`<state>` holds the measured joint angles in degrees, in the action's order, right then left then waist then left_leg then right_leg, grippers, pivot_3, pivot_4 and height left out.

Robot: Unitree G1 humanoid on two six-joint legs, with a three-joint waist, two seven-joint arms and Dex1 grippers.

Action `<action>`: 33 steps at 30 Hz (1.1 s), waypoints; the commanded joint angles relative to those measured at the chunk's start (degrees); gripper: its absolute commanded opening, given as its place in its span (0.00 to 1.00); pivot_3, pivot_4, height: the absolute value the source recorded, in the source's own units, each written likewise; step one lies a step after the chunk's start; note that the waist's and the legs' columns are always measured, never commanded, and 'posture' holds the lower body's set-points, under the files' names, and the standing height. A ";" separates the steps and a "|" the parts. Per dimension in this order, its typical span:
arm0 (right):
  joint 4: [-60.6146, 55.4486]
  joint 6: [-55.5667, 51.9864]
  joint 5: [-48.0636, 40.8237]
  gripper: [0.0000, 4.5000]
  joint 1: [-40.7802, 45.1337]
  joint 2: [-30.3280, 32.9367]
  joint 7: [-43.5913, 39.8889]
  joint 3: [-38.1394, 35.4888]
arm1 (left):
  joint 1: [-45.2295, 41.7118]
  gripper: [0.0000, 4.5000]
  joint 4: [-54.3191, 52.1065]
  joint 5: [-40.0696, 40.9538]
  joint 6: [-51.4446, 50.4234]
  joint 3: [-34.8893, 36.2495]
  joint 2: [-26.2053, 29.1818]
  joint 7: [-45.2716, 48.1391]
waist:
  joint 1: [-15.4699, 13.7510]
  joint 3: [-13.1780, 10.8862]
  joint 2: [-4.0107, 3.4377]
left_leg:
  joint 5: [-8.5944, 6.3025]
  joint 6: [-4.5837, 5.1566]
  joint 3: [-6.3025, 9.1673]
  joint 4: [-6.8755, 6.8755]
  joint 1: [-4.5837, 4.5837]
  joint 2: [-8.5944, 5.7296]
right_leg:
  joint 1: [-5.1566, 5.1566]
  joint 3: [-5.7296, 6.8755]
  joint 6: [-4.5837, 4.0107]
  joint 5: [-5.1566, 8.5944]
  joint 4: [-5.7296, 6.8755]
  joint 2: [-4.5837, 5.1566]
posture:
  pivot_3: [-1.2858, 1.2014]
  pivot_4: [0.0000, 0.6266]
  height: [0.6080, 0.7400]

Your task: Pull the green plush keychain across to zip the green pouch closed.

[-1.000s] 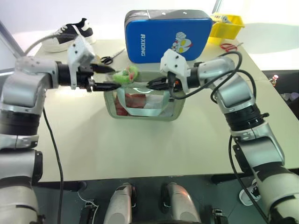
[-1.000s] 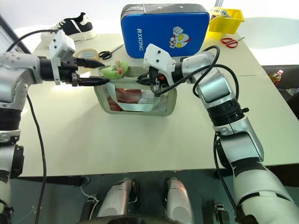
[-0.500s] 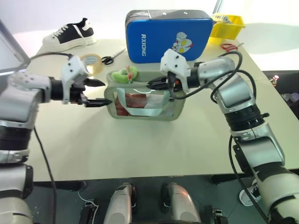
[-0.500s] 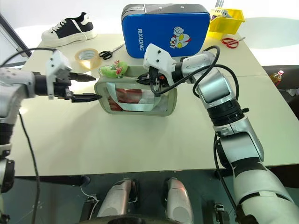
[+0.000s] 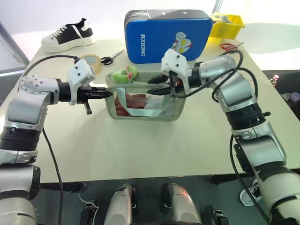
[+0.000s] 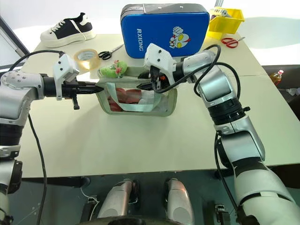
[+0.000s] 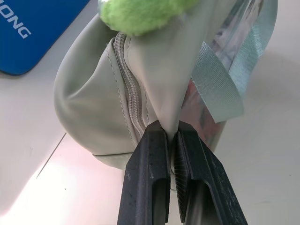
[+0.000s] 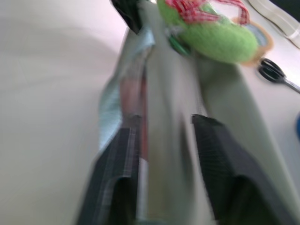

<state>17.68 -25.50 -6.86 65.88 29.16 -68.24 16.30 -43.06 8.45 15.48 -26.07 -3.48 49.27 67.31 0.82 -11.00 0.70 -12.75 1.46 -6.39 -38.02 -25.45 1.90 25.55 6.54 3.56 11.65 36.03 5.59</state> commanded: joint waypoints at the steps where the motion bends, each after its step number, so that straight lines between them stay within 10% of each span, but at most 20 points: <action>1: 4.26 1.83 -0.81 0.76 6.30 0.30 -1.03 -3.23 | -1.34 0.00 -0.74 -0.40 0.72 1.37 1.02 -0.05 | 0.01 0.00 0.00 | 0.00 0.00 0.00 0.01 -0.01 0.00 | 0.01 0.00 0.00 0.00 0.00 0.00 | 0.52 0.24 1.00; 21: 14.27 8.19 3.89 0.76 11.22 -17.37 6.55 0.61 | -1.25 0.00 -0.96 -0.63 0.92 1.09 0.16 0.09 | -0.02 0.01 0.01 | 0.00 0.00 0.00 0.01 -0.02 -0.01 | -0.01 0.00 0.00 -0.01 0.01 0.00 | 0.52 0.24 1.00; 29: 16.19 9.23 5.35 0.01 10.80 -15.76 7.01 -0.19 | -0.78 0.00 -1.03 -0.61 1.05 1.24 0.03 -0.02 | 0.05 0.01 0.01 | 0.00 0.00 0.00 0.01 -0.02 -0.01 | 0.00 0.00 0.00 -0.01 0.02 0.00 | 0.52 0.24 1.00; 33: 13.33 7.37 5.41 0.01 10.04 -13.04 7.86 -1.80 | -0.99 0.00 -0.94 -0.62 1.07 1.10 -0.29 -0.07 | -0.07 0.01 0.01 | 0.00 0.00 0.00 0.01 -0.02 -0.01 | -0.01 0.00 0.00 -0.01 0.02 0.00 | 0.52 0.24 1.00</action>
<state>34.44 -17.46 -1.10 75.14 14.45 -61.01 17.01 -43.31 8.48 14.74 -25.71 -3.49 48.79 67.39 0.76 -10.99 0.71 -12.75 1.46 -6.39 -38.01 -25.47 1.89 25.54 6.54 3.56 11.64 36.04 5.60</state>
